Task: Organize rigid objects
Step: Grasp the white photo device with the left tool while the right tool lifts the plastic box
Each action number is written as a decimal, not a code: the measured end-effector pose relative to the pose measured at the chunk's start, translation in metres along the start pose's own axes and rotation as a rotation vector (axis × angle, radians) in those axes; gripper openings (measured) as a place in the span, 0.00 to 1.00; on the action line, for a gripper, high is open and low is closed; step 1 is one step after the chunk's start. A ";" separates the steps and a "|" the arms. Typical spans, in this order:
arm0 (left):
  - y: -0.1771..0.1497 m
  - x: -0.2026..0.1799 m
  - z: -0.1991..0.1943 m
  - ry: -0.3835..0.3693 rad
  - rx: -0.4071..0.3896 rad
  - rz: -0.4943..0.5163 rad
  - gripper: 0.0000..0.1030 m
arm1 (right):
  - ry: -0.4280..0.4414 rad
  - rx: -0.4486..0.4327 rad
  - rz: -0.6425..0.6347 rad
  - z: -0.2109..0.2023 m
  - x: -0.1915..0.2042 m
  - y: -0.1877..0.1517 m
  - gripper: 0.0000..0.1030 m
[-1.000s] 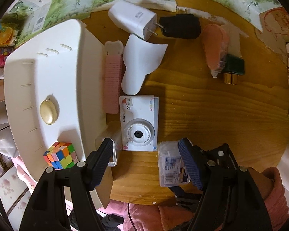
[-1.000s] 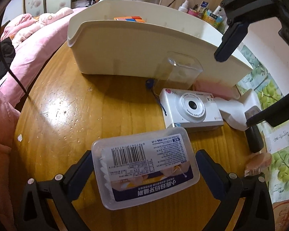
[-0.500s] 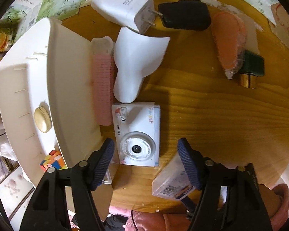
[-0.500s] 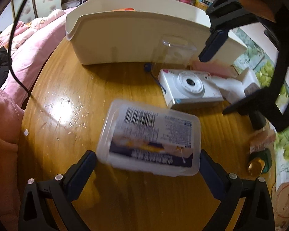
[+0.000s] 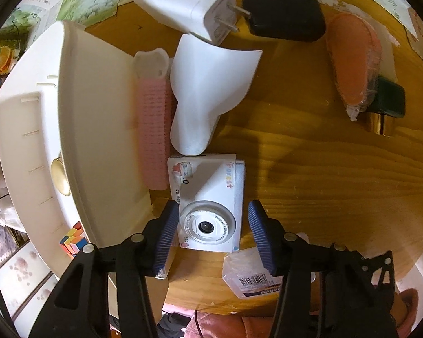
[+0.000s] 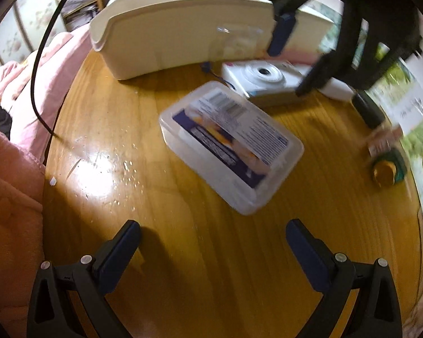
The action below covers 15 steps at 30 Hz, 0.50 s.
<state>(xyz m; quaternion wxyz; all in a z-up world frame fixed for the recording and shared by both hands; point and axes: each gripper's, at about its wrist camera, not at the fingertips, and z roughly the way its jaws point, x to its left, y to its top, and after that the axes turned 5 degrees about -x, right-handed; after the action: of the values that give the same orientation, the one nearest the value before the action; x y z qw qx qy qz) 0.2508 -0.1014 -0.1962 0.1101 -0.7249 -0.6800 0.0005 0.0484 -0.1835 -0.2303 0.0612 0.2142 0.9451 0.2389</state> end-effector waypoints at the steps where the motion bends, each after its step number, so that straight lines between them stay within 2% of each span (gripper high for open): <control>1: 0.001 0.002 0.002 0.000 0.002 -0.003 0.54 | -0.009 0.002 0.012 -0.001 -0.001 -0.001 1.00; 8: 0.004 0.011 0.012 0.006 0.014 -0.010 0.53 | -0.032 -0.012 0.025 -0.004 -0.012 -0.005 1.00; 10: 0.005 0.012 0.012 0.001 0.035 -0.009 0.53 | -0.040 -0.028 0.016 -0.003 -0.013 0.000 1.00; 15: 0.007 0.011 0.012 0.012 0.030 -0.011 0.53 | -0.062 -0.076 -0.009 -0.002 -0.019 0.015 1.00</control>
<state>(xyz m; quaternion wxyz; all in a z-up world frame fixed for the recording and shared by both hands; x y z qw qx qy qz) 0.2571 -0.0893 -0.2078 0.1248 -0.7195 -0.6831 0.0059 0.0704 -0.1804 -0.2213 0.0995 0.2148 0.9340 0.2674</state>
